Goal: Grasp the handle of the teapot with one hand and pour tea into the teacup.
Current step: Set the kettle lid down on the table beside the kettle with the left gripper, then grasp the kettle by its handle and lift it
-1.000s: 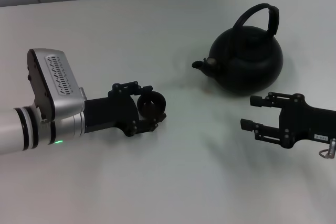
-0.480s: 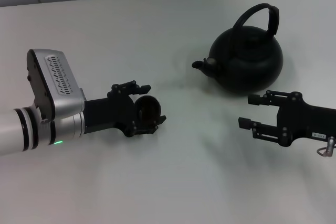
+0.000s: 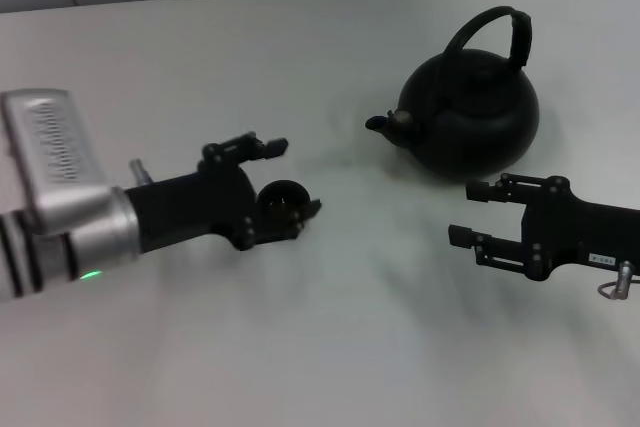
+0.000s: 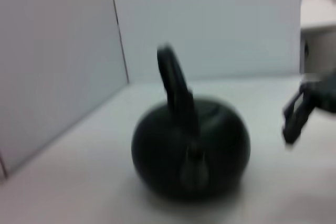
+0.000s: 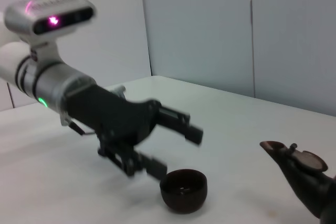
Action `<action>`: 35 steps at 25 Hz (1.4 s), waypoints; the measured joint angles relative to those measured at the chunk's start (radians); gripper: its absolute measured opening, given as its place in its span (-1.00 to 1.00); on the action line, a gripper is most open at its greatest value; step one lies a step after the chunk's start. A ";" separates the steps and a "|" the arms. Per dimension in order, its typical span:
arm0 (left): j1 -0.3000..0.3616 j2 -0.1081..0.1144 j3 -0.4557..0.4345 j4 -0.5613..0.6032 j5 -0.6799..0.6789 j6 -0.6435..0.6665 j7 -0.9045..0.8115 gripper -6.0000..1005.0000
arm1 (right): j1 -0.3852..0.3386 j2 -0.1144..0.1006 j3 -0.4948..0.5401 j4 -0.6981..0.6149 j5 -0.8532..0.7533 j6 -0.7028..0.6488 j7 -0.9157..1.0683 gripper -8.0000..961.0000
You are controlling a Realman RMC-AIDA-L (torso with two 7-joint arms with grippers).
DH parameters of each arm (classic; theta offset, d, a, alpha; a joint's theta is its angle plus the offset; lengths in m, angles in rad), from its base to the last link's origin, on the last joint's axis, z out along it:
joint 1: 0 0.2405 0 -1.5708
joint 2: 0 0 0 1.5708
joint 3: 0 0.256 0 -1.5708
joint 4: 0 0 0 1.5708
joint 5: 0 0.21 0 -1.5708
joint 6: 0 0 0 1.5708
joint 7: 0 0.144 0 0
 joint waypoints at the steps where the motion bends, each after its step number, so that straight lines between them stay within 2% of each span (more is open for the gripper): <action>1: 0.041 0.005 -0.005 0.044 -0.010 0.031 -0.019 0.62 | 0.001 -0.001 0.000 0.003 0.000 0.001 -0.001 0.30; 4: 0.150 0.017 -0.047 0.156 -0.013 0.115 -0.069 0.62 | 0.001 -0.001 0.000 0.003 0.000 0.001 -0.002 0.30; 6: 0.218 0.033 -0.089 0.199 -0.011 0.191 -0.078 0.62 | 0.001 -0.001 0.000 0.003 0.000 0.000 -0.003 0.30; 9: 0.293 0.068 -0.141 0.208 -0.010 0.310 -0.083 0.62 | 0.001 -0.001 0.002 0.003 0.000 0.000 -0.003 0.30; 10: 0.318 0.088 -0.160 0.201 -0.009 0.357 -0.089 0.62 | 0.001 -0.001 0.003 0.003 0.000 0.000 -0.003 0.30; 13: 0.373 0.131 -0.215 0.167 -0.006 0.448 -0.096 0.62 | 0.008 0.000 0.003 0.018 0.006 0.000 -0.003 0.30; 17: 0.411 0.155 -0.256 0.158 0.054 0.473 -0.085 0.62 | 0.017 -0.001 0.003 0.028 0.012 0.000 -0.003 0.30; 23: 0.414 0.159 -0.331 0.152 0.152 0.486 -0.078 0.62 | 0.029 0.000 0.002 0.030 0.012 0.000 -0.003 0.30; 25: 0.414 0.155 -0.371 0.156 0.214 0.474 -0.069 0.62 | 0.031 0.001 0.002 0.030 0.012 -0.001 -0.004 0.30; 26: 0.414 0.149 -0.422 0.156 0.286 0.449 -0.054 0.62 | 0.032 0.001 0.002 0.030 0.012 -0.001 -0.003 0.30; 27: 0.414 0.149 -0.422 0.156 0.286 0.449 -0.054 0.62 | 0.032 0.001 0.002 0.030 0.012 -0.001 -0.003 0.30; 29: 0.411 0.142 -0.484 0.153 0.359 0.431 -0.043 0.62 | 0.033 0.001 0.002 0.031 0.012 -0.001 -0.004 0.30; 33: 0.409 0.134 -0.503 0.157 0.384 0.429 -0.042 0.62 | 0.028 0.001 0.003 0.033 0.027 -0.006 -0.006 0.30; 35: 0.407 0.130 -0.503 0.157 0.388 0.423 -0.042 0.62 | 0.011 0.002 0.005 0.059 0.090 -0.020 -0.035 0.30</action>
